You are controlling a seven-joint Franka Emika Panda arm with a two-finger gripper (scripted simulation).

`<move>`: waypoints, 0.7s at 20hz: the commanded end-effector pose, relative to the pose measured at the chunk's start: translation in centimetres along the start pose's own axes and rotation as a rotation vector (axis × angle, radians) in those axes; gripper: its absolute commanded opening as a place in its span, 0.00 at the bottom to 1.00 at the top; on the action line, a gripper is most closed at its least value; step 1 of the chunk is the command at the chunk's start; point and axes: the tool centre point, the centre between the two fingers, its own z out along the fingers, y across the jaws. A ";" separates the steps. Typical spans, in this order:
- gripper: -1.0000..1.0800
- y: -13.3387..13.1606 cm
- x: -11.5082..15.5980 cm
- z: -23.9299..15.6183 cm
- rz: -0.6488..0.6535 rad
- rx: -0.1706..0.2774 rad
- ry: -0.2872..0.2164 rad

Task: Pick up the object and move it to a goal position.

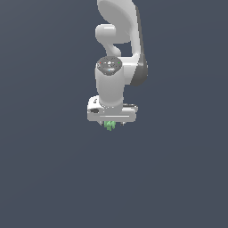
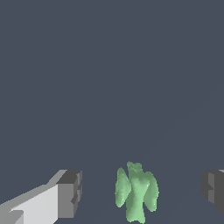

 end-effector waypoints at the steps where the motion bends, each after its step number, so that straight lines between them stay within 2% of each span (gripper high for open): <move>1: 0.96 0.0 0.0 0.0 0.000 0.000 0.000; 9: 0.96 2.4 0.8 -1.4 -0.003 -0.015 0.022; 14: 0.96 2.5 0.8 -1.5 -0.004 -0.016 0.023</move>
